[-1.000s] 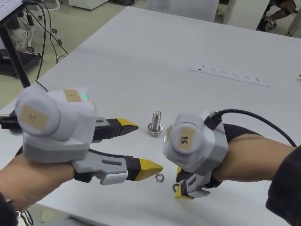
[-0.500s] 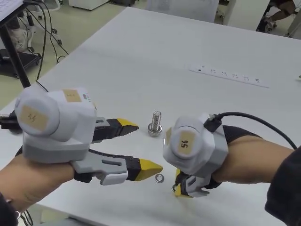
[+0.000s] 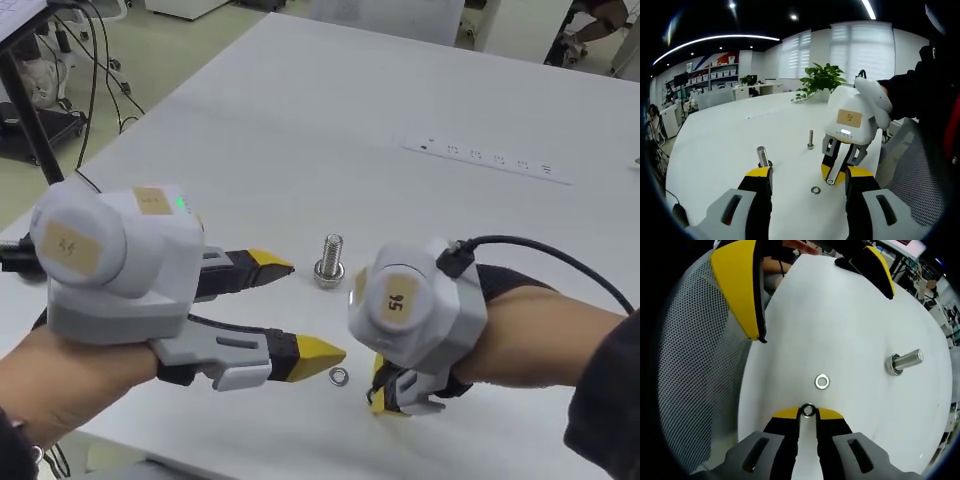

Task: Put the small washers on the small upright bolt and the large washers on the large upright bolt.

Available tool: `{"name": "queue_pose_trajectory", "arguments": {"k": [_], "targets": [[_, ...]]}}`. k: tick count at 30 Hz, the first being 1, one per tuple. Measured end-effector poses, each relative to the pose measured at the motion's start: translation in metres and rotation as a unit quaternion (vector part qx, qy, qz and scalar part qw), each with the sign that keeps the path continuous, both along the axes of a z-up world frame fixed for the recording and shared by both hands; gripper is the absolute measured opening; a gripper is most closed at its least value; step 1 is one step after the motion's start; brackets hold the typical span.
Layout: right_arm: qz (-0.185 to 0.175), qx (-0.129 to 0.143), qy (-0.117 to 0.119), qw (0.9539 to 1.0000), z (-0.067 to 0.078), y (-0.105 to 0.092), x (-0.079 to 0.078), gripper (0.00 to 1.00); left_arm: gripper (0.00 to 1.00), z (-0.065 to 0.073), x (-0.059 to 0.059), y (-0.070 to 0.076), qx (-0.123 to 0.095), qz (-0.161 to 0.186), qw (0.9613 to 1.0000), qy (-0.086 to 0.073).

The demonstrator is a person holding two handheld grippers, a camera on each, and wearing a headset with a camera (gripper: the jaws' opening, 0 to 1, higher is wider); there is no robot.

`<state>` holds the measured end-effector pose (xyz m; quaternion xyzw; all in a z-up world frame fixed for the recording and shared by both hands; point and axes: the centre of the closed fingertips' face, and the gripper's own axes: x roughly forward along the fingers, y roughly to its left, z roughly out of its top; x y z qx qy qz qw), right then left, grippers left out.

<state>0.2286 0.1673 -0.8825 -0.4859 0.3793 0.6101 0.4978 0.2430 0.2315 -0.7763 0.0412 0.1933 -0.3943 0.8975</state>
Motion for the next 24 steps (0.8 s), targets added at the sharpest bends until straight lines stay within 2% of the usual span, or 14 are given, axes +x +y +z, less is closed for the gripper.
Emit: {"name": "queue_pose_trajectory", "arguments": {"k": [12, 24], "targets": [[-0.023, -0.002, -0.002, 0.9997, 0.005, -0.013, 0.010, 0.13, 0.58, 0.000, 0.000, 0.000, 0.000, 0.000, 1.0000, 0.000], [-0.068, -0.004, -0.007, 0.9976, 0.011, -0.043, 0.029, 0.13, 0.58, -0.001, 0.002, -0.001, 0.000, -0.002, 1.0000, 0.001]]}}
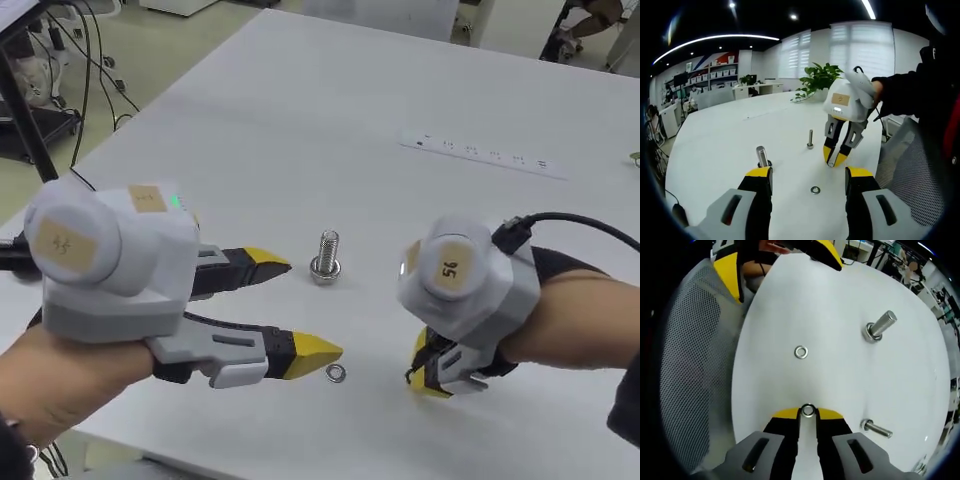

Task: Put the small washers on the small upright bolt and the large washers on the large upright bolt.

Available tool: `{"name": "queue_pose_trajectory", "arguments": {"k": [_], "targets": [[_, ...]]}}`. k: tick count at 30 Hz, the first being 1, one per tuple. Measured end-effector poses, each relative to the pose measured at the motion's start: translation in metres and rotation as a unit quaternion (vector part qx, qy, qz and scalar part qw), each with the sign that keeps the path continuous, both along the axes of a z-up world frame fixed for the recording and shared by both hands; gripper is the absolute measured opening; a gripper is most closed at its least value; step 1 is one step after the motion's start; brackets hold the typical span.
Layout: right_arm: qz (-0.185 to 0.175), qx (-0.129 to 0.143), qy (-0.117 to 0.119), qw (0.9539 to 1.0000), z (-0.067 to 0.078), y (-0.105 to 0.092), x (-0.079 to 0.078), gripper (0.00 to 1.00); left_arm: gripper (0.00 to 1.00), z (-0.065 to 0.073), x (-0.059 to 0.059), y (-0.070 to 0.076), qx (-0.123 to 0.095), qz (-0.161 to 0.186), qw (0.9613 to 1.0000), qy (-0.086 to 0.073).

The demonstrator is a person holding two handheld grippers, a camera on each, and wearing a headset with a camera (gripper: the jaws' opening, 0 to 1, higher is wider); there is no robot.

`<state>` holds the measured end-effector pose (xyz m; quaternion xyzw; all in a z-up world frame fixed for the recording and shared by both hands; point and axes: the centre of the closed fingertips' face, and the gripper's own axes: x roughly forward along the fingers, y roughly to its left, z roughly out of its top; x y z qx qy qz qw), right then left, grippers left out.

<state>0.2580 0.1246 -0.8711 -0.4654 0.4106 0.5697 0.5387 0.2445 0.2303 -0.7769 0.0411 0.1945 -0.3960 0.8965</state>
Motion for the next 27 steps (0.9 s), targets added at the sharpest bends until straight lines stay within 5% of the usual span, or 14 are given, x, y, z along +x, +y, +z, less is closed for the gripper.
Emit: {"name": "queue_pose_trajectory", "arguments": {"k": [27], "targets": [[-0.085, -0.006, -0.028, 0.9959, 0.023, -0.067, 0.047, 0.13, 0.58, -0.001, 0.000, -0.002, 0.003, -0.002, 1.0000, 0.003]]}}
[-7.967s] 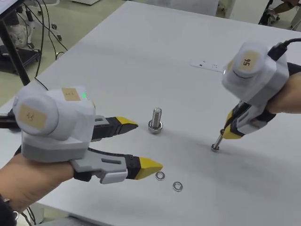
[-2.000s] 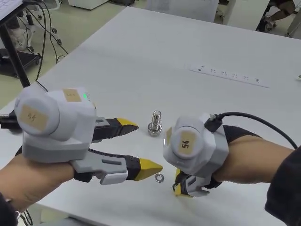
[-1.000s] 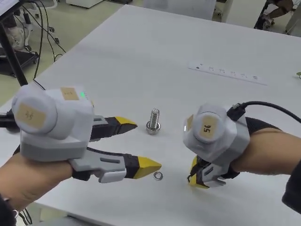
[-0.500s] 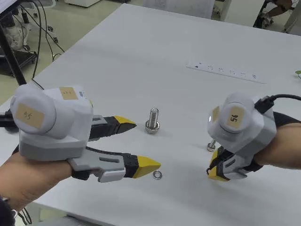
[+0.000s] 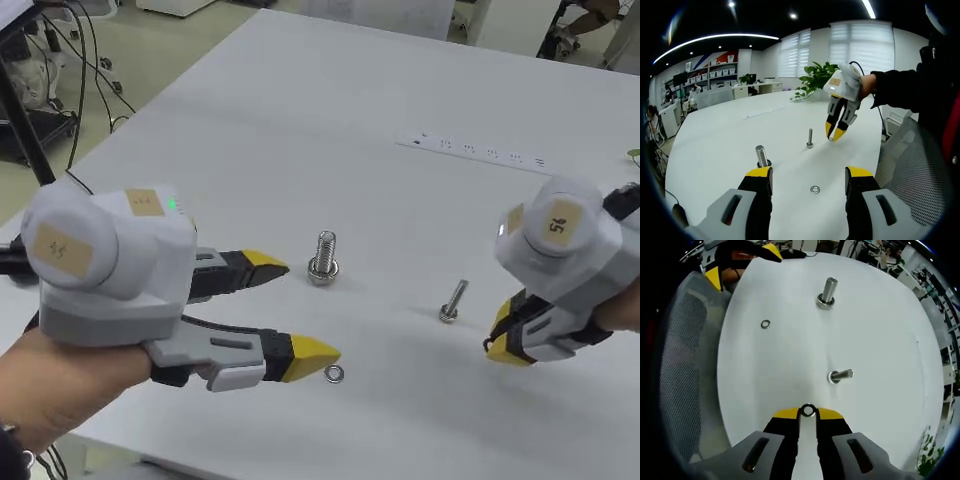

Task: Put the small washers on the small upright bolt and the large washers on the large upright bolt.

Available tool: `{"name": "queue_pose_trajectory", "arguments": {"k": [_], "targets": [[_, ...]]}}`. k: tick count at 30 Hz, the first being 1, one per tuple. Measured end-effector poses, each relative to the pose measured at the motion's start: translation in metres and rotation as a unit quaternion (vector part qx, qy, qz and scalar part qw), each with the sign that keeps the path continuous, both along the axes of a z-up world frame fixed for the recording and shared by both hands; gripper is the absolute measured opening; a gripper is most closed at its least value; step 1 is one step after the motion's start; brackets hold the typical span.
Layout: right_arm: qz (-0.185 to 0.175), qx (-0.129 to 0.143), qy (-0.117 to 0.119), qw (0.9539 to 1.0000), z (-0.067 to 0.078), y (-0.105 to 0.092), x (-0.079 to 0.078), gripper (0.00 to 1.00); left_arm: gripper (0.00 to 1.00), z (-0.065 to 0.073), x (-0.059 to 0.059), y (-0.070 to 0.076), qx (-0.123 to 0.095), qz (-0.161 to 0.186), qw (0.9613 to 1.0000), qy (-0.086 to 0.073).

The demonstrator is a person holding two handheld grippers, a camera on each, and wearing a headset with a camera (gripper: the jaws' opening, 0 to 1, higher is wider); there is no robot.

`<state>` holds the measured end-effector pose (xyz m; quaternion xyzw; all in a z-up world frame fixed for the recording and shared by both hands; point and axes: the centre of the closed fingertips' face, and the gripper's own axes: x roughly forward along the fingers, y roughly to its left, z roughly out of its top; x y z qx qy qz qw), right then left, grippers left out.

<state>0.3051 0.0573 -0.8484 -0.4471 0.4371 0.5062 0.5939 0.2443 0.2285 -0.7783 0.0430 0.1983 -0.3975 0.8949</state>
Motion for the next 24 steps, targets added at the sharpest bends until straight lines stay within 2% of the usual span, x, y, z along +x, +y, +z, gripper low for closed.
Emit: {"name": "queue_pose_trajectory", "arguments": {"k": [15, 24], "targets": [[0.009, 0.018, -0.028, 0.9994, 0.038, 0.013, 0.015, 0.13, 0.57, 0.000, 0.000, 0.001, 0.000, 0.000, 1.0000, -0.001], [0.020, 0.028, -0.041, 0.9986, 0.052, 0.027, 0.029, 0.13, 0.57, 0.001, 0.000, 0.001, -0.001, 0.000, 1.0000, -0.001]]}}
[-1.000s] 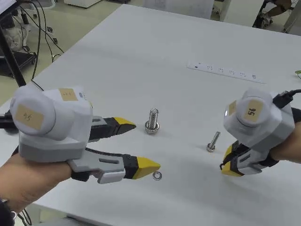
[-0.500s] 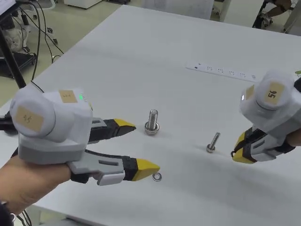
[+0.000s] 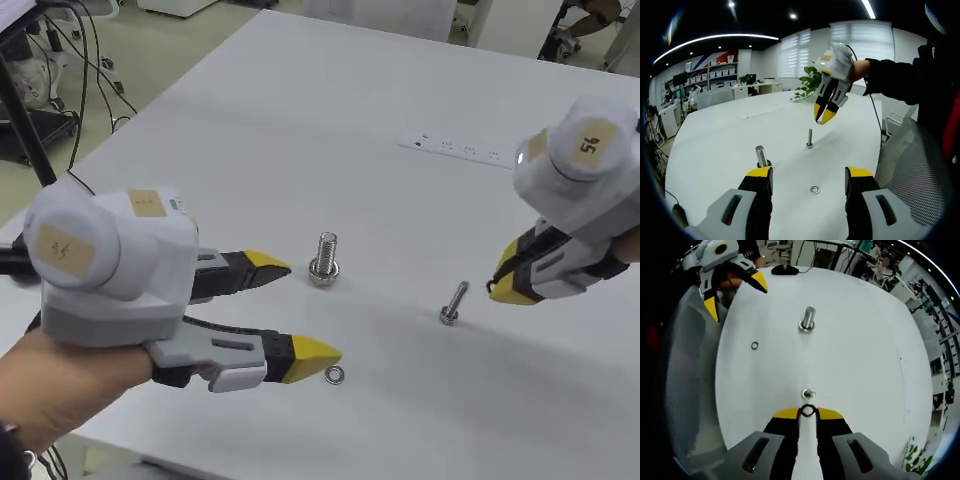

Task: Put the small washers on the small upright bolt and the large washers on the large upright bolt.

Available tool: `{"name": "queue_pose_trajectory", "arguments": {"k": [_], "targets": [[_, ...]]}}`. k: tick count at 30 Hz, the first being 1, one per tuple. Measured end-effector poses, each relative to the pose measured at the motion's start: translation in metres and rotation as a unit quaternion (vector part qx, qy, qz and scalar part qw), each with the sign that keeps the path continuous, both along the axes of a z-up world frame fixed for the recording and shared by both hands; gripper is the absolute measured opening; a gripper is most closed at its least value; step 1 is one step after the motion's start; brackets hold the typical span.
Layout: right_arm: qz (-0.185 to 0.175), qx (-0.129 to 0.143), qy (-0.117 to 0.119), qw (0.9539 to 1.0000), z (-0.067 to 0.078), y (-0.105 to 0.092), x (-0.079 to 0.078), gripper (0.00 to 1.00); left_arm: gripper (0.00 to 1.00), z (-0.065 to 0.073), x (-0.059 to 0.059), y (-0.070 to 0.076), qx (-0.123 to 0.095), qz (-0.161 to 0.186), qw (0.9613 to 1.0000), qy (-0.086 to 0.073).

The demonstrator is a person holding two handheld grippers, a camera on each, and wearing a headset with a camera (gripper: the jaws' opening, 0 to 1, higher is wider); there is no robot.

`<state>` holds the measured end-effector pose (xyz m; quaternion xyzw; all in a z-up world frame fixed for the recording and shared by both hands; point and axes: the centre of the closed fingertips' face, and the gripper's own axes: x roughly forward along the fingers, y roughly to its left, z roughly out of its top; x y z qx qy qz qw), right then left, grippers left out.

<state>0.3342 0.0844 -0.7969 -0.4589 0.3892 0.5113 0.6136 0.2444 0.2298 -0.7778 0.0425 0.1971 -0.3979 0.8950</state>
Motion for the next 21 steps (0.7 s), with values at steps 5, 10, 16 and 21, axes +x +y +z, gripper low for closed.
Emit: {"name": "queue_pose_trajectory", "arguments": {"k": [5, 10, 16, 21], "targets": [[0.016, -0.003, -0.002, 0.9999, 0.000, 0.010, 0.003, 0.13, 0.57, 0.000, 0.000, 0.000, 0.000, 0.001, 1.0000, 0.001], [0.025, -0.009, 0.007, 0.9996, -0.006, 0.015, 0.007, 0.13, 0.57, -0.001, 0.000, 0.001, -0.001, 0.002, 1.0000, 0.001], [0.032, -0.017, 0.019, 0.9992, -0.013, 0.013, 0.012, 0.13, 0.57, -0.002, 0.001, 0.001, 0.000, 0.003, 1.0000, 0.002], [0.035, -0.021, 0.025, 0.9988, -0.017, 0.014, 0.012, 0.13, 0.57, -0.002, 0.001, 0.001, 0.000, 0.004, 1.0000, 0.003]]}}
